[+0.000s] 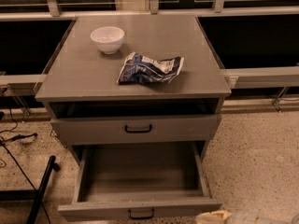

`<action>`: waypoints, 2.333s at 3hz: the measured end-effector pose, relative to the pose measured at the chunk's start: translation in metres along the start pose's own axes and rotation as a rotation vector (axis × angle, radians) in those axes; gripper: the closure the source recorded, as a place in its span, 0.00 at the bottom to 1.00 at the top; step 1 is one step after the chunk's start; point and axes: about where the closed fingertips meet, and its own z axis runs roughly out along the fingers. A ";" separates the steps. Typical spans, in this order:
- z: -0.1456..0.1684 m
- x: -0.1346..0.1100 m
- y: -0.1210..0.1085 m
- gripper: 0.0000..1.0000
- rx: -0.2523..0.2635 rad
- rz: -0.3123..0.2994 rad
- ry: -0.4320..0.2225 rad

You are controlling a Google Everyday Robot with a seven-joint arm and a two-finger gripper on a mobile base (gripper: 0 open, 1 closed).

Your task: Close middle drawer

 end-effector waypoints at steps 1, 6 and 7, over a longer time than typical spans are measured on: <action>0.044 0.048 0.016 1.00 -0.105 -0.052 -0.033; 0.117 0.098 -0.023 1.00 -0.007 -0.467 0.060; 0.117 0.098 -0.023 1.00 -0.007 -0.468 0.060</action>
Offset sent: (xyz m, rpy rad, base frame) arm -0.0166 0.0161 -0.0464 0.0401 -0.0158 0.0807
